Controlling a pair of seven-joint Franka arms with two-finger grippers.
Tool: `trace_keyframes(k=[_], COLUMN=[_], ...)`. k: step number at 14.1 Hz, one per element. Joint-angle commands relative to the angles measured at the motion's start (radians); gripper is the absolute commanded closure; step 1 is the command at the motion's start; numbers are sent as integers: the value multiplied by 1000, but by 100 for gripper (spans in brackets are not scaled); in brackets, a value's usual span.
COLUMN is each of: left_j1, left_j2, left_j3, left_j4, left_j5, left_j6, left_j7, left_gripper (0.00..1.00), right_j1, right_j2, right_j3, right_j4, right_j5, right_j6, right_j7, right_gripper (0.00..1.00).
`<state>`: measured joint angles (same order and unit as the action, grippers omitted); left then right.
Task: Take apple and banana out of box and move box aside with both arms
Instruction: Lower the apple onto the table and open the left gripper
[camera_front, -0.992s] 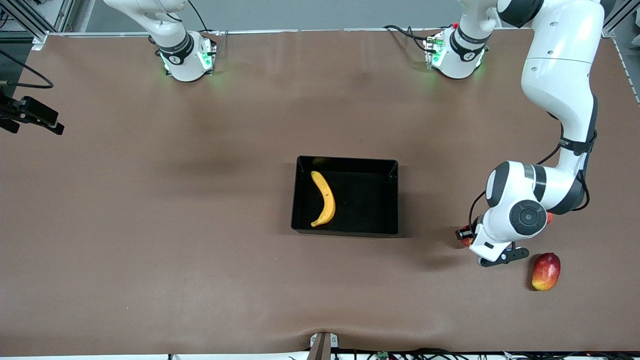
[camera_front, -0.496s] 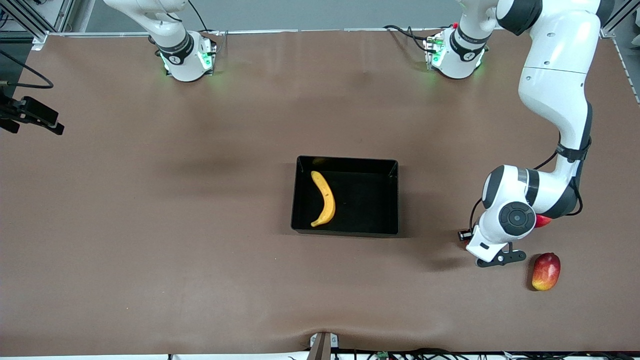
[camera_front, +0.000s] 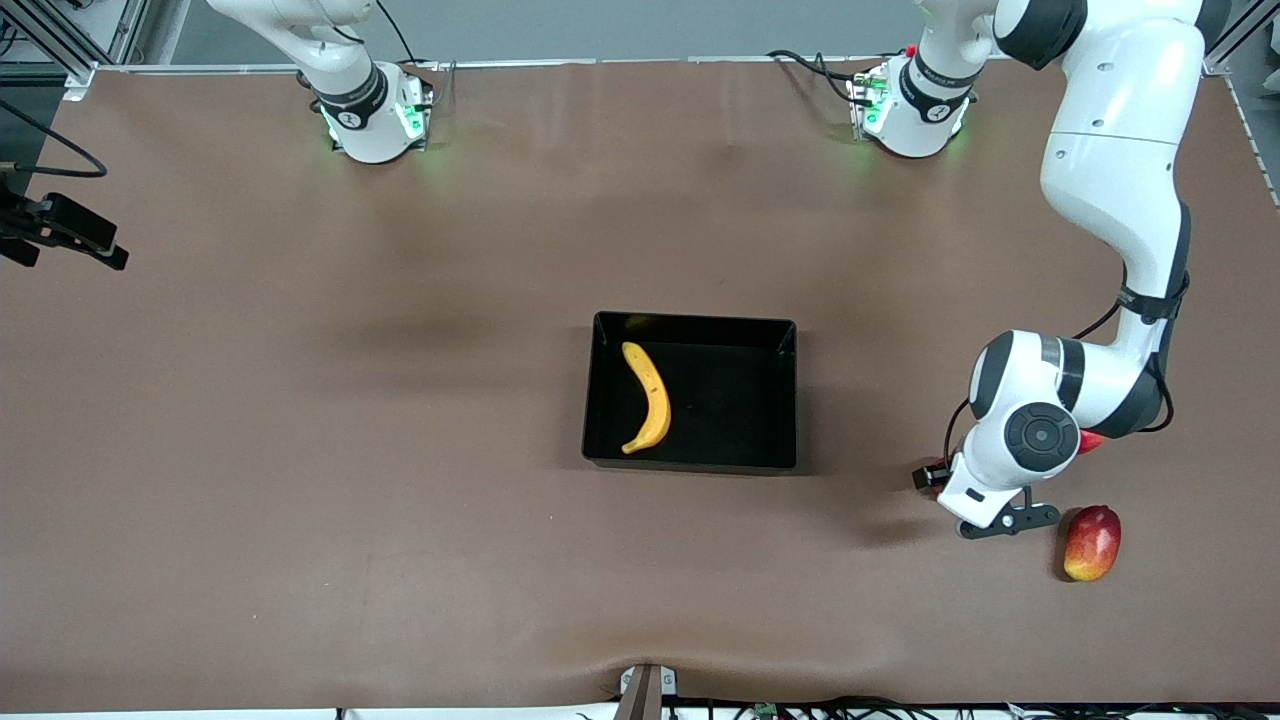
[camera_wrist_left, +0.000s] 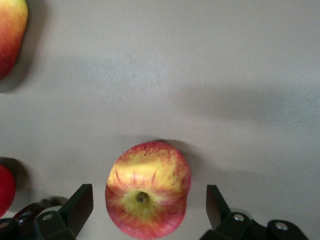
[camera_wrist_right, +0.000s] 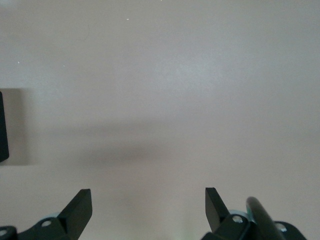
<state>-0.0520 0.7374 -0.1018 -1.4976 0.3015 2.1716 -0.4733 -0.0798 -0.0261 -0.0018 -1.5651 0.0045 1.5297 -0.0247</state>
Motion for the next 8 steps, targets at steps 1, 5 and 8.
trace_keyframes(k=[1,5,8], left_j1=[-23,-91,-124], left_j2=[-82,-191,-217], left_j3=[-18,-21,-67], left_j4=[-13,-12,-12], left_j5=[21,19,16], left_j6=[-36,-113,-134], left_j7=[-16,-21,-76], left_gripper=[0,0,0], right_j1=[-18,-20,-20], right_j2=[9,9,9], right_j3=[13,13,13], right_j4=[19,19,19], right_j5=[-1,-1,-1], right_j6=[-6,-6,-6], right_j7=[-6,-6,-6], right_gripper=[0,0,0])
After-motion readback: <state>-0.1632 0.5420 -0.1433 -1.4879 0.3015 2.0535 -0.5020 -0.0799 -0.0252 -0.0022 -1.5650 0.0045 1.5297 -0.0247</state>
